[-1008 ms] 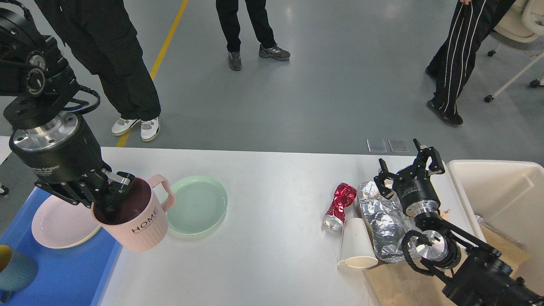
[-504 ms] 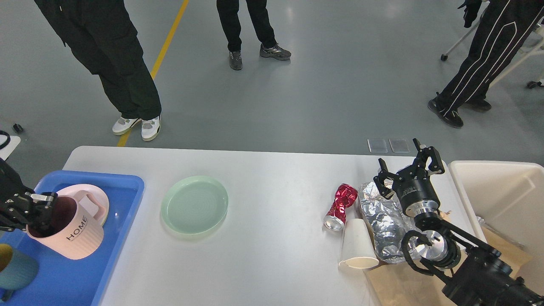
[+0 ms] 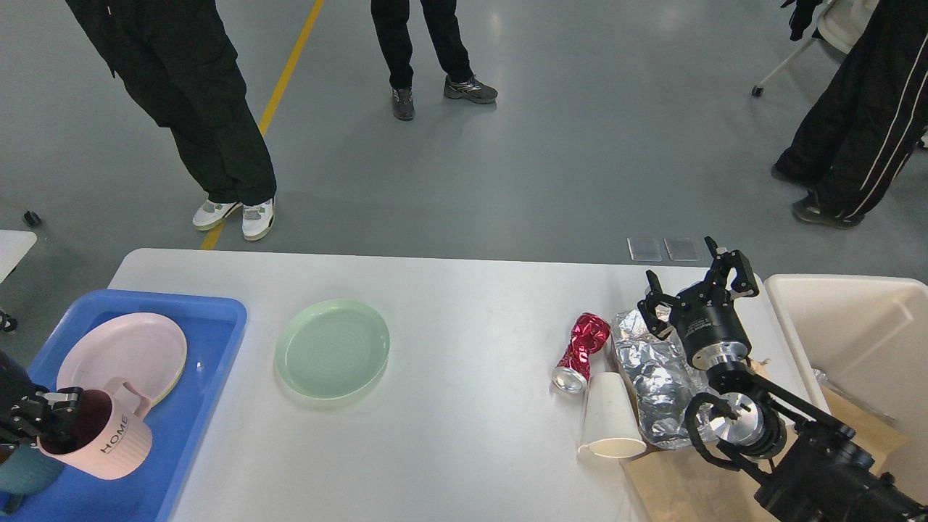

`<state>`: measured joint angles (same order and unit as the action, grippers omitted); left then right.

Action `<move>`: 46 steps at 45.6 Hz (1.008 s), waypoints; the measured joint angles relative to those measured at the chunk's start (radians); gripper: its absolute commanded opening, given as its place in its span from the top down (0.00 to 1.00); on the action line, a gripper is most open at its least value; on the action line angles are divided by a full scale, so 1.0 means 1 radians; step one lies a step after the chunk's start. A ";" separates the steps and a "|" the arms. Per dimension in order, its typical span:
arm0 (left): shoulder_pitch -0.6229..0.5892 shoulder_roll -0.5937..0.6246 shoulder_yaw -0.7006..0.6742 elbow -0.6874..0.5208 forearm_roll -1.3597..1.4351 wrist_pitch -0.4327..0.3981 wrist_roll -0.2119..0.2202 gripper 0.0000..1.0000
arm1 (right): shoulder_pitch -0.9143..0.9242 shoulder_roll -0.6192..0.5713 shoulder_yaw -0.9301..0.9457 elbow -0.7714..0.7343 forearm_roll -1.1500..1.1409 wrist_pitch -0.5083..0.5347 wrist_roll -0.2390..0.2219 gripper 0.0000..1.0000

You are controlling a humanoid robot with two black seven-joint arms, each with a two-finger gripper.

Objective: Tidy desktop
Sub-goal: 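Lift the pink mug and set it on the blue tray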

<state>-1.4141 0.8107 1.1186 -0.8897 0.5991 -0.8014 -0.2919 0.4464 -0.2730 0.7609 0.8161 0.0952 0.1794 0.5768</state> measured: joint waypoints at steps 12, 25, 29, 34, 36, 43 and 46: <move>0.109 -0.010 -0.028 0.021 0.025 0.107 -0.003 1.00 | 0.000 0.000 0.000 0.000 0.000 0.000 0.000 0.00; 0.179 0.002 -0.078 0.022 0.056 0.161 0.002 0.71 | 0.000 0.000 0.000 0.000 0.000 0.000 0.000 0.00; 0.181 0.006 -0.085 0.021 0.044 0.162 0.000 0.26 | 0.000 0.000 0.000 0.000 0.000 0.000 0.000 0.00; 0.184 0.015 -0.088 0.006 -0.062 0.167 -0.007 0.13 | 0.000 0.000 0.000 0.000 0.000 0.000 0.000 0.00; 0.188 0.023 -0.079 -0.002 -0.129 0.169 -0.004 0.09 | 0.000 0.000 0.000 0.000 0.000 0.000 0.000 0.00; 0.194 0.059 -0.014 -0.017 -0.309 0.165 0.004 0.08 | 0.000 0.000 0.000 0.001 0.000 0.000 0.000 0.00; 0.192 0.063 0.006 -0.018 -0.325 0.164 0.005 0.07 | 0.000 0.000 0.000 0.001 0.000 0.000 0.000 0.00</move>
<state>-1.2216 0.8736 1.1243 -0.9079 0.2745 -0.6378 -0.2866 0.4464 -0.2731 0.7609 0.8170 0.0951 0.1794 0.5768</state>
